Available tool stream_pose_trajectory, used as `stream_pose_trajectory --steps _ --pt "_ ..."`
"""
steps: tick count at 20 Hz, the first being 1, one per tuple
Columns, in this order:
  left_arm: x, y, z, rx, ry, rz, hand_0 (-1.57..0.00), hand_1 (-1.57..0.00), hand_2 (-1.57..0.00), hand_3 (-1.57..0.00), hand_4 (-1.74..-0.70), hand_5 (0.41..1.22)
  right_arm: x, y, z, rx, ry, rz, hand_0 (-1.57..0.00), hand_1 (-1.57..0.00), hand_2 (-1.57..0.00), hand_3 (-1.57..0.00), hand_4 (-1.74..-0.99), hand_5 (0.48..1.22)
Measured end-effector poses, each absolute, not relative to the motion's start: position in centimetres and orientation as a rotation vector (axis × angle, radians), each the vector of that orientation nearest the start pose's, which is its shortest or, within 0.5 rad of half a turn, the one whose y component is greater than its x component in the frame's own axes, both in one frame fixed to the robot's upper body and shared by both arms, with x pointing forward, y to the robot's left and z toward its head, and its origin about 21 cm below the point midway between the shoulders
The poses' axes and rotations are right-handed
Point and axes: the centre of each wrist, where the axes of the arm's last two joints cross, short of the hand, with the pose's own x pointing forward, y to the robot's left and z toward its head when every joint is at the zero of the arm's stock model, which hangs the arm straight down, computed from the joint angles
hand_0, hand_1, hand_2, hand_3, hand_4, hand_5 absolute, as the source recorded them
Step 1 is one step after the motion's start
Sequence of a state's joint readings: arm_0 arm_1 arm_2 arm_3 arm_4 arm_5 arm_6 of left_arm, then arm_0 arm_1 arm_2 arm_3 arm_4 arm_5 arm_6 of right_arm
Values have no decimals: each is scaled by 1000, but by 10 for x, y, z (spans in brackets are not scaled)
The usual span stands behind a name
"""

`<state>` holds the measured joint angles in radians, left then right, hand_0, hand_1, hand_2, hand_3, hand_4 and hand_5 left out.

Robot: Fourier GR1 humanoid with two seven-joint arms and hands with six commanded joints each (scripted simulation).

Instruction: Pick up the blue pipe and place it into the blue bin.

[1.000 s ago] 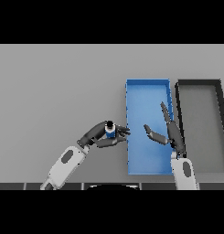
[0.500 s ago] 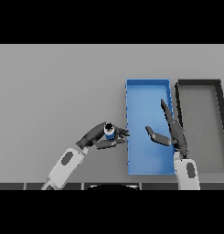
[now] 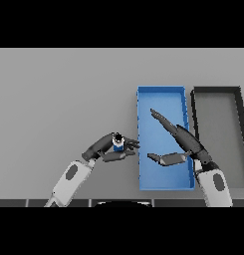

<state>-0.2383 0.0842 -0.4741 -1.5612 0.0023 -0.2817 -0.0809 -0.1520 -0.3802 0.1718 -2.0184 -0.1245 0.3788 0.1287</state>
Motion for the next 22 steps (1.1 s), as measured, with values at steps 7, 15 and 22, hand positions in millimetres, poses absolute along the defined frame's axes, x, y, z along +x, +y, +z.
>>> stream_pose_trajectory --steps 7,15,22 --pt "269 104 50 -578 -1709 -804 -1571 -1571 -1571 -1571 -1475 1221 245 -189 165 398 -1735 1007 1 1 0 1 -1227 528" --pt "269 107 41 -623 -1676 -806 -1571 -1571 -1571 -1571 -1468 1221 272 -140 168 506 -1657 1171 1 1 1 1 -1200 514" --pt "274 108 45 -627 -1669 -797 -1571 -1571 -1528 -1139 -1596 1221 286 -108 169 551 -1599 1237 -630 -652 -657 -504 -1383 523"
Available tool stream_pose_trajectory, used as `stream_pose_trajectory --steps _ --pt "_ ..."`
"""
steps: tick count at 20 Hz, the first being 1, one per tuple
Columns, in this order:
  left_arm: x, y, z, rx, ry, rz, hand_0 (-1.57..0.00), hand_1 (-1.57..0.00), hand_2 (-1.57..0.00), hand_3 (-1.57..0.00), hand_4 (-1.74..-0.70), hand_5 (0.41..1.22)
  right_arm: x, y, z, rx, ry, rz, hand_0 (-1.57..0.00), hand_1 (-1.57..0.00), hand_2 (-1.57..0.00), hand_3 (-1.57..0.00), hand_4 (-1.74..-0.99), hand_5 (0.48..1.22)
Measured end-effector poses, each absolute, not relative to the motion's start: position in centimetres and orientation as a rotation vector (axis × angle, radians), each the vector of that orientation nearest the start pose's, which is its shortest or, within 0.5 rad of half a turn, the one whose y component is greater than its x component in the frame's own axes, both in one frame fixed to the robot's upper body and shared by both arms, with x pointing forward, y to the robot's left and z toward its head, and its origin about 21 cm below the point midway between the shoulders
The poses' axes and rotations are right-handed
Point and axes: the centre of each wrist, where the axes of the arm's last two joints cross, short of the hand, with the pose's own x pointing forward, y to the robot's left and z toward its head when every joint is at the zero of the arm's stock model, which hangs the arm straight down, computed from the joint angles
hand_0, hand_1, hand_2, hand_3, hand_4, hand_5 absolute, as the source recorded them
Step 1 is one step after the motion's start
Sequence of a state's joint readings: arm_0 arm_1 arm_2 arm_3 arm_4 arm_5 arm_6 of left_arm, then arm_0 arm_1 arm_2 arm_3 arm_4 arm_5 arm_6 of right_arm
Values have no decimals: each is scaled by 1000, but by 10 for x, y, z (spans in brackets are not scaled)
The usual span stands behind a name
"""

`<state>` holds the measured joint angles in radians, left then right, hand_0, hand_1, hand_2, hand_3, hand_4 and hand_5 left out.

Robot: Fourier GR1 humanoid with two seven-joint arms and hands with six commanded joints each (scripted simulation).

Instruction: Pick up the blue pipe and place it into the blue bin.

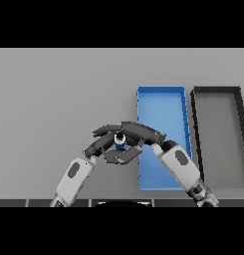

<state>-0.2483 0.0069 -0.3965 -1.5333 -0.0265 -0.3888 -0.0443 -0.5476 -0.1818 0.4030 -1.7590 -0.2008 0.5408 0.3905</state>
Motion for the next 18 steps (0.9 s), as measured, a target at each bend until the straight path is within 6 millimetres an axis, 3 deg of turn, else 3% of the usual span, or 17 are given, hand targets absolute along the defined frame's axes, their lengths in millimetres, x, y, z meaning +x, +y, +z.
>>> stream_pose_trajectory --steps 3,6,8,10,16,17,18 --pt "272 105 40 -634 -1662 -793 -1571 -1571 -1549 -1228 -1667 1221 289 -105 167 543 -1596 1262 -1089 -1101 -1103 -896 -1537 600" --pt "271 105 43 -644 -1670 -789 -1571 -1571 -1560 -1331 -1703 1221 289 -104 165 653 -1626 1199 -1324 -1330 -1331 -1225 -1481 869" --pt "271 103 47 -651 -1683 -796 -1571 -1571 -1549 -1372 -1717 1221 285 -102 165 687 -1686 1185 -1413 -1417 -1418 -1350 -1474 996" --pt "272 104 45 -651 -1690 -796 -1571 -1571 -1545 -1396 -1725 1221 285 -102 162 668 -1705 1210 -1470 -1472 -1473 -1429 -1481 1077" --pt "275 101 46 -637 -1713 -791 -1571 -1571 -1564 -1434 -1732 1221 277 -96 157 735 -1664 1129 -1545 -1545 -1545 -1534 -1494 1183" --pt "276 101 45 -637 -1717 -787 -1571 -1571 -1566 -1264 -1734 1221 278 -99 157 723 -1656 1111 -1550 -1550 -1550 -1541 -1495 1191" --pt "272 105 44 -634 -1729 -782 -1446 -1368 -1336 -1051 -1629 1221 278 -99 157 733 -1655 1104 -1554 -1554 -1555 -1547 -1496 1197"
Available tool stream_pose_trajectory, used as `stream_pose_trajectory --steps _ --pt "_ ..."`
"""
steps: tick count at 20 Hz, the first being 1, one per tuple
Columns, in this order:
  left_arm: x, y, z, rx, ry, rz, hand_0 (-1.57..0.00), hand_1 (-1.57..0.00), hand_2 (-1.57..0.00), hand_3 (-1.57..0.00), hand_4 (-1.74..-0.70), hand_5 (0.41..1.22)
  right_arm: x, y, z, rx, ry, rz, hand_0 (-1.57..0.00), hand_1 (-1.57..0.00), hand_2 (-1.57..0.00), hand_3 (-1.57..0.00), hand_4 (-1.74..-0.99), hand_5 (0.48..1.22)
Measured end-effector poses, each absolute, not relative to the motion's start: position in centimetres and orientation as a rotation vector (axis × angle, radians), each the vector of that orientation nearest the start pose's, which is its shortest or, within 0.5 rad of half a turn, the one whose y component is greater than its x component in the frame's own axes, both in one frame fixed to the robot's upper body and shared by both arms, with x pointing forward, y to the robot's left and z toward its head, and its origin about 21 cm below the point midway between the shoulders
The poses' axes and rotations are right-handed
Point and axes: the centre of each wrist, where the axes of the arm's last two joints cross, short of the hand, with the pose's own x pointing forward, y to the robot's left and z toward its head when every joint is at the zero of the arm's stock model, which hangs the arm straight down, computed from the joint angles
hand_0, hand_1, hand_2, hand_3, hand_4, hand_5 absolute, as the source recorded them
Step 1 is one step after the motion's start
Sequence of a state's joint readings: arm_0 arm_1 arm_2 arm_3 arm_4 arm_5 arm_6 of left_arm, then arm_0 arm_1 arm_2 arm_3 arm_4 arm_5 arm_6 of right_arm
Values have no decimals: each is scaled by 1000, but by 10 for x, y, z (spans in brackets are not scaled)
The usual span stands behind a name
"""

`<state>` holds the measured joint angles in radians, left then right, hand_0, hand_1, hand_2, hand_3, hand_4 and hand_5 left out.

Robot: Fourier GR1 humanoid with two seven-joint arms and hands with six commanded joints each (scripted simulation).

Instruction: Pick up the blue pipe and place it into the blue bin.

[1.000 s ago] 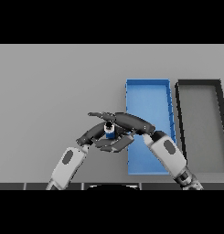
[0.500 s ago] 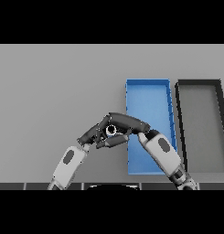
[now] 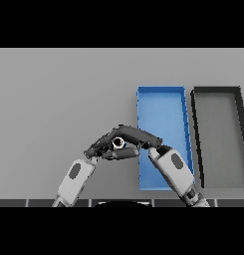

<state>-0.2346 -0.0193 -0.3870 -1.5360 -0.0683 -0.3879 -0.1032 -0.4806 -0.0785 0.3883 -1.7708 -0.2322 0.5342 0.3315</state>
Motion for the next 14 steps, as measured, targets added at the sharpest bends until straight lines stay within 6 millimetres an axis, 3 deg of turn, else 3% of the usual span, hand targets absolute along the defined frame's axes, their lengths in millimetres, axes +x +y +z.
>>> stream_pose_trajectory --steps 2,4,5,10,14 --pt "271 105 45 -608 -1730 -820 -940 -875 -855 -672 -1406 1221 275 -99 157 723 -1672 1090 -1560 -1560 -1560 -1556 -1497 1206" --pt "271 110 43 -596 -1706 -879 -601 -560 -547 -430 -1250 1221 276 -94 158 692 -1654 1095 -1564 -1564 -1564 -1561 -1498 1211" --pt "272 110 42 -608 -1697 -894 -481 -448 -437 -344 -1186 1148 276 -94 159 677 -1648 1101 -1565 -1566 -1566 -1563 -1498 1213" --pt "276 114 44 -567 -1600 -915 -157 -146 -143 -112 -1011 785 276 -93 161 680 -1675 1082 -1569 -1569 -1569 -1568 -1499 1218" --pt "278 111 44 -532 -1560 -893 -64 -59 -58 -45 -974 607 278 -91 160 667 -1694 1090 -1570 -1570 -1570 -1570 -1499 1220"
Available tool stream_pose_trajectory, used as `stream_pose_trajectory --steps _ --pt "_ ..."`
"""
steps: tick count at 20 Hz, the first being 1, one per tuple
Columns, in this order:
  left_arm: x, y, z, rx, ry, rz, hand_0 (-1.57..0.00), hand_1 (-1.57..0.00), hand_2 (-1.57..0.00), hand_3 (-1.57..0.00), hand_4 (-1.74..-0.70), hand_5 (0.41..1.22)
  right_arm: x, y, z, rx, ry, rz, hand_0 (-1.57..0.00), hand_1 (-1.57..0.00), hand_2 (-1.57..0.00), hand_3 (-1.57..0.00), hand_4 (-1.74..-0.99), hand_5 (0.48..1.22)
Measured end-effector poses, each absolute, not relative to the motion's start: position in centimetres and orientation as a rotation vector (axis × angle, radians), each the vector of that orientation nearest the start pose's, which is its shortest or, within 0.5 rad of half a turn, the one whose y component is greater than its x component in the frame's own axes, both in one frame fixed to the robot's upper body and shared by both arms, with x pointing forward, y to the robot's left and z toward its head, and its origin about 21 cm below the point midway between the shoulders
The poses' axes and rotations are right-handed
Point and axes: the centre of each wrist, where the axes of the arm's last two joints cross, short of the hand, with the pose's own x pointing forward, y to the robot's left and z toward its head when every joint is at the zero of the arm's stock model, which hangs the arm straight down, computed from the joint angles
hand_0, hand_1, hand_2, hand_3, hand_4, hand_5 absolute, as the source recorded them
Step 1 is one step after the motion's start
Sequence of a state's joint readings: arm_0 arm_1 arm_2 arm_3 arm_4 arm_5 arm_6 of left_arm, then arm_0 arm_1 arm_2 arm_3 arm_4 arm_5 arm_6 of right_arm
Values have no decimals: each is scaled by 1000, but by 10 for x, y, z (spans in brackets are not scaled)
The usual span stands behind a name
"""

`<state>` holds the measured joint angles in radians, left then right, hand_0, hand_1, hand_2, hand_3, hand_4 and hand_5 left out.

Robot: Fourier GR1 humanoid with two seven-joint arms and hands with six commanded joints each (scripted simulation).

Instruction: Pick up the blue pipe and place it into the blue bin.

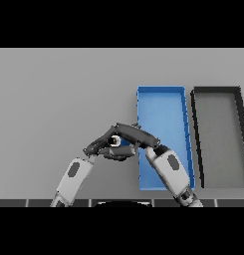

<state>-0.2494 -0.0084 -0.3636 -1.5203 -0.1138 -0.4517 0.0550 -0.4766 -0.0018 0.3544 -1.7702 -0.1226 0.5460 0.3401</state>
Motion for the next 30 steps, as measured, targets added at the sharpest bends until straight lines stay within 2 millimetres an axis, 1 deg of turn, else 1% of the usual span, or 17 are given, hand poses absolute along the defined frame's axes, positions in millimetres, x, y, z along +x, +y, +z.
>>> stream_pose_trajectory --steps 2,4,5,7,8,9,11,12,15,16,19,21,22,24,25,28,30 --pt "278 112 41 -527 -1543 -878 -40 -38 -37 -29 -968 557 277 -96 158 708 -1722 1069 -1571 -1571 -1571 -1570 -1498 1220" --pt "280 113 39 -519 -1526 -875 -25 -24 -23 -18 -970 531 278 -95 163 701 -1734 1044 -1571 -1571 -1571 -1571 -1497 1221" --pt "279 112 38 -528 -1536 -868 -20 -19 -18 -14 -971 519 279 -91 170 696 -1715 1029 -1571 -1571 -1571 -1571 -1496 1221" --pt "279 111 40 -515 -1534 -865 -13 -12 -11 -9 -968 501 285 -100 181 732 -1711 1003 -1571 -1571 -1571 -1571 -1495 1221" --pt "279 109 40 -506 -1531 -863 -10 -9 -9 -7 -971 493 286 -97 187 741 -1693 1008 -1571 -1571 -1571 -1571 -1494 1221" --pt "279 110 39 -501 -1520 -864 -8 -7 -7 -5 -973 489 288 -100 194 770 -1697 972 -1571 -1571 -1571 -1571 -1494 1221" --pt "278 111 35 -496 -1500 -875 -5 -4 -4 -3 -965 479 288 -100 221 820 -1726 917 -1571 -1571 -1571 -1571 -1495 1221" --pt "277 112 35 -505 -1504 -878 -3 -3 -3 -2 -961 475 291 -104 230 841 -1747 887 -1571 -1571 -1571 -1571 -1496 1221" --pt "277 113 40 -490 -1505 -877 -1 -1 -1 -1 -951 473 308 -115 272 867 -1819 797 -1571 -1571 -1571 -1571 -1497 1221" --pt "276 119 37 -490 -1512 -880 -1 -1 -1 0 -949 471 312 -119 282 844 -1847 754 -1571 -1571 -1571 -1571 -1497 1221" --pt "273 116 41 -502 -1539 -889 0 0 0 0 -948 466 330 -140 302 705 -1929 656 -1571 -1571 -1571 -1571 -1498 1221" --pt "272 119 41 -484 -1526 -887 0 0 0 1 -950 470 342 -152 305 613 -1937 620 -1571 -1571 -1571 -1571 -1498 1221" --pt "270 121 42 -485 -1531 -880 1 1 1 1 -950 472 347 -158 301 564 -1932 601 -1571 -1571 -1571 -1571 -1498 1221" --pt "273 120 42 -472 -1513 -879 1 1 1 1 -950 474 357 -178 290 472 -1883 535 -1571 -1571 -1571 -1571 -1499 1221" --pt "269 121 40 -476 -1517 -878 1 1 1 1 -950 472 357 -188 286 437 -1871 510 -1571 -1571 -1571 -1571 -1499 1221" --pt "274 123 43 -462 -1526 -877 1 1 1 1 -943 465 366 -205 264 316 -1781 469 -1571 -1571 -1571 -1571 -1499 1221" --pt "277 124 42 -460 -1532 -873 1 1 1 1 -941 462 366 -218 243 259 -1707 436 -1571 -1571 -1571 -1571 -1499 1221"
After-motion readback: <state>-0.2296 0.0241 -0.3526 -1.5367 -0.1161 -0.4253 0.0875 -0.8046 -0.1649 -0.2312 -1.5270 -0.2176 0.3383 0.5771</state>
